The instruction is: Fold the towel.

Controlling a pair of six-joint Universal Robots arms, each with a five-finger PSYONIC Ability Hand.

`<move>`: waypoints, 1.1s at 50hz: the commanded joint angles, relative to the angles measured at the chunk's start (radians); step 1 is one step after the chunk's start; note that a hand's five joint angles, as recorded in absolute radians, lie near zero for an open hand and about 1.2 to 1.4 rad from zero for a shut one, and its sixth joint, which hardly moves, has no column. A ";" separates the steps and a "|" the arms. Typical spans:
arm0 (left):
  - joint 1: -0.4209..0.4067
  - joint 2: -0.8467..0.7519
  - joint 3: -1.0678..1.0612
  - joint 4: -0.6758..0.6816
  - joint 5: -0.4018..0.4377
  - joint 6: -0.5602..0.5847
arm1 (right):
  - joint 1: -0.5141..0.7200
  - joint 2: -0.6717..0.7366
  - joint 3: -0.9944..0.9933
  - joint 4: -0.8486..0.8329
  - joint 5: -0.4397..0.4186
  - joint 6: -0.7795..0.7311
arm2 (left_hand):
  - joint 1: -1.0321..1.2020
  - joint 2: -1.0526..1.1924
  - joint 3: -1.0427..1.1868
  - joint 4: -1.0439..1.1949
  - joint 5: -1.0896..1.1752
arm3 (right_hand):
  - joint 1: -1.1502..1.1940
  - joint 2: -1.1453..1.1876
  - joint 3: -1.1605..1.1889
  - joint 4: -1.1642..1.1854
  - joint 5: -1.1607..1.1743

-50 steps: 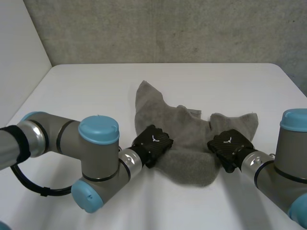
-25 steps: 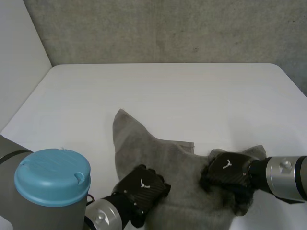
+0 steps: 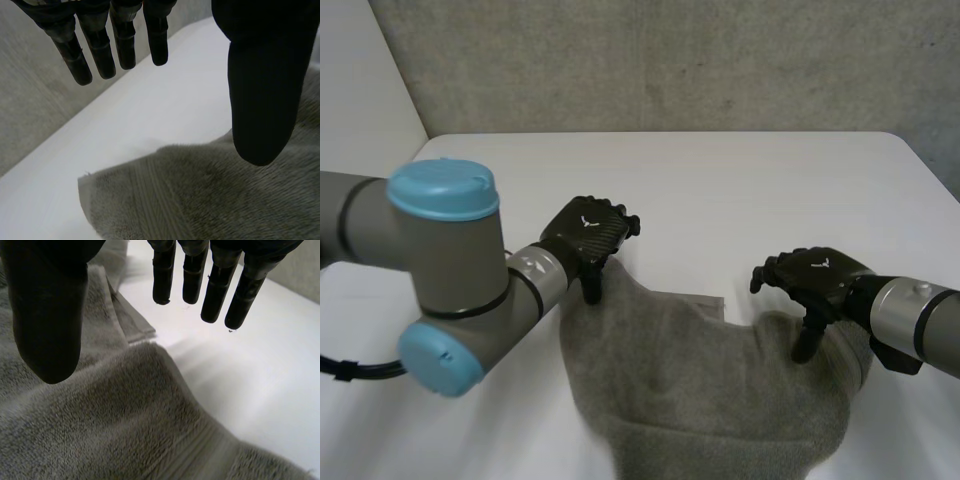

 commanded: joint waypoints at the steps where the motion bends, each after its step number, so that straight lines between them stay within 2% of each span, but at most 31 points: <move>1: 0.013 -0.126 0.086 -0.031 0.070 0.059 | 0.004 0.074 0.000 -0.020 0.087 0.009 | 0.051 0.054 0.055 0.052 0.057 | 0.025 0.025 0.029 0.039 0.049; 5: 0.021 -0.150 0.091 -0.042 0.109 0.110 | 0.005 0.098 -0.005 -0.020 0.104 0.004 | 0.051 0.054 0.055 0.052 0.057 | 0.108 0.107 0.112 0.122 0.131; 7: 0.024 -0.172 0.107 -0.042 0.109 0.157 | 0.005 0.109 -0.013 -0.019 0.107 0.004 | 0.057 0.060 0.061 0.058 0.063 | 0.292 0.291 0.296 0.306 0.315; 8: 0.024 -0.173 0.108 -0.042 0.109 0.157 | 0.005 0.109 -0.013 -0.019 0.107 0.004 | 0.057 0.060 0.061 0.058 0.063 | 0.293 0.292 0.297 0.307 0.316; 10: 0.024 -0.183 0.120 -0.045 0.104 0.176 | 0.007 0.108 -0.016 -0.022 0.106 0.003 | 0.063 0.066 0.066 0.064 0.068 | 0.649 0.648 0.653 0.663 0.672; 11: 0.024 -0.189 0.130 -0.045 0.089 0.189 | 0.007 0.108 -0.016 -0.022 0.106 0.003 | 0.071 0.075 0.075 0.073 0.077 | 0.651 0.650 0.655 0.665 0.674; 12: 0.025 -0.193 0.134 -0.043 0.068 0.197 | 0.007 0.101 -0.017 -0.023 0.106 0.003 | 0.072 0.075 0.075 0.073 0.077 | 0.816 0.816 0.821 0.830 0.840; 13: 0.025 -0.193 0.134 -0.043 0.068 0.197 | 0.007 0.101 -0.017 -0.023 0.106 0.003 | 0.072 0.075 0.075 0.073 0.077 | 0.818 0.817 0.822 0.832 0.841; 14: 0.028 -0.193 0.138 -0.042 0.045 0.202 | 0.007 0.097 -0.016 -0.026 0.106 -0.002 | 0.077 0.081 0.081 0.079 0.083 | 0.995 0.995 1.000 1.009 1.019; 20: 0.045 -0.205 0.151 -0.042 0.026 0.219 | 0.007 0.094 -0.011 -0.028 0.094 -0.034 | 0.116 0.119 0.119 0.117 0.121 | 1.014 1.013 1.018 1.028 1.037; 25: 0.053 -0.231 0.161 -0.045 0.023 0.263 | 0.005 0.097 -0.011 -0.025 0.090 -0.059 | 0.248 0.251 0.251 0.249 0.253 | 1.014 1.013 1.018 1.028 1.037; 27: 0.054 -0.229 0.161 -0.045 0.019 0.289 | 0.005 0.097 -0.014 -0.025 0.090 -0.066 | 0.493 0.496 0.497 0.494 0.499 | 1.014 1.013 1.018 1.028 1.037; 28: 0.054 -0.229 0.161 -0.045 0.019 0.289 | 0.004 0.097 -0.020 -0.023 0.092 -0.074 | 0.494 0.498 0.498 0.496 0.500 | 1.014 1.013 1.018 1.028 1.037; 30: 0.054 -0.220 0.164 -0.040 0.020 0.292 | 0.007 0.095 -0.033 -0.025 0.092 -0.083 | 0.792 0.796 0.796 0.794 0.798 | 1.014 1.013 1.018 1.028 1.037; 31: 0.054 -0.220 0.164 -0.040 0.020 0.292 | 0.008 0.098 -0.055 -0.023 0.093 -0.092 | 0.794 0.797 0.797 0.795 0.800 | 1.014 1.013 1.018 1.028 1.037; 32: 0.054 -0.217 0.169 -0.036 0.025 0.292 | 0.008 0.098 -0.056 -0.023 0.093 -0.092 | 0.939 0.943 0.943 0.940 0.945 | 1.014 1.013 1.018 1.028 1.037; 33: 0.054 -0.217 0.169 -0.036 0.025 0.292 | 0.010 0.098 -0.082 -0.022 0.097 -0.101 | 0.940 0.944 0.944 0.942 0.946 | 1.014 1.013 1.018 1.028 1.037; 34: 0.054 -0.216 0.181 -0.027 0.025 0.294 | 0.019 0.098 -0.120 -0.020 0.106 -0.109 | 1.042 1.045 1.046 1.043 1.048 | 1.014 1.013 1.018 1.028 1.037; 36: 0.056 -0.216 0.203 -0.008 0.025 0.292 | 0.031 0.100 -0.167 -0.023 0.109 -0.112 | 1.043 1.046 1.047 1.044 1.049 | 1.014 1.013 1.018 1.028 1.037; 41: 0.059 -0.214 0.276 0.107 0.002 0.292 | 0.042 0.098 -0.359 -0.060 0.129 -0.094 | 1.043 1.046 1.047 1.044 1.049 | 1.014 1.013 1.018 1.028 1.037; 42: 0.062 -0.205 0.308 0.171 -0.015 0.288 | 0.048 0.095 -0.440 -0.130 0.152 -0.083 | 1.043 1.046 1.047 1.044 1.049 | 1.014 1.013 1.018 1.028 1.037; 43: 0.067 -0.185 0.337 0.244 -0.047 0.280 | 0.048 0.095 -0.441 -0.130 0.152 -0.083 | 1.043 1.046 1.047 1.044 1.049 | 1.014 1.013 1.018 1.028 1.037; 44: 0.067 -0.185 0.338 0.245 -0.047 0.280 | 0.051 0.086 -0.488 -0.250 0.182 -0.063 | 1.043 1.046 1.047 1.044 1.049 | 1.014 1.013 1.018 1.028 1.037; 45: 0.068 -0.153 0.353 0.330 -0.095 0.265 | 0.054 0.057 -0.500 -0.413 0.219 -0.033 | 1.043 1.046 1.047 1.044 1.049 | 1.014 1.013 1.018 1.028 1.037; 46: 0.070 -0.107 0.353 0.434 -0.159 0.234 | 0.054 0.057 -0.501 -0.414 0.219 -0.033 | 1.043 1.046 1.047 1.044 1.049 | 1.014 1.013 1.018 1.028 1.037; 47: 0.070 -0.107 0.353 0.435 -0.159 0.234 | 0.059 -0.005 -0.487 -0.587 0.253 -0.001 | 1.043 1.046 1.047 1.044 1.049 | 1.014 1.013 1.018 1.028 1.037; 48: 0.073 -0.057 0.336 0.543 -0.220 0.190 | 0.059 -0.006 -0.487 -0.589 0.253 0.000 | 1.043 1.046 1.047 1.044 1.049 | 1.014 1.013 1.018 1.028 1.037; 49: 0.073 -0.056 0.336 0.544 -0.221 0.190 | 0.062 -0.070 -0.464 -0.727 0.286 0.032 | 1.043 1.046 1.047 1.044 1.049 | 1.014 1.013 1.018 1.028 1.037; 50: 0.077 -0.012 0.306 0.631 -0.268 0.139 | 0.060 -0.127 -0.435 -0.809 0.300 0.055 | 1.043 1.046 1.047 1.044 1.049 | 1.014 1.013 1.018 1.028 1.037; 51: 0.089 0.028 0.266 0.707 -0.294 0.096 | 0.060 -0.127 -0.435 -0.810 0.301 0.055 | 1.043 1.046 1.047 1.044 1.049 | 1.014 1.013 1.018 1.028 1.037; 55: 0.113 0.088 0.177 0.773 -0.294 0.056 | 0.050 -0.146 -0.412 -0.761 0.291 0.078 | 1.043 1.046 1.047 1.044 1.049 | 1.014 1.013 1.018 1.028 1.037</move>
